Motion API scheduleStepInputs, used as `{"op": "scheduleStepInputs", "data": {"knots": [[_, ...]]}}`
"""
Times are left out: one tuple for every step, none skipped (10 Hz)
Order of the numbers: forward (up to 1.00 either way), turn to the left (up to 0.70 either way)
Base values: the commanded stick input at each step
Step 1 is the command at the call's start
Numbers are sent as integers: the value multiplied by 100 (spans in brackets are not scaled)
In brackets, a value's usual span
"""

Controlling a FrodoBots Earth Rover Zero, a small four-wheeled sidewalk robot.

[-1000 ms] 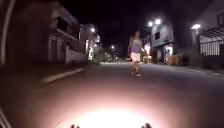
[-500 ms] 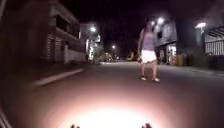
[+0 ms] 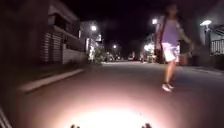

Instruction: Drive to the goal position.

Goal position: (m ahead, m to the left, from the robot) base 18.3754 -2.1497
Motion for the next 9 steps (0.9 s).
{"op": "scheduleStepInputs", "data": {"knots": [[85, 0], [85, 0], [85, 0], [85, 0], [85, 0], [85, 0], [85, 0], [85, 0], [85, 0]]}}
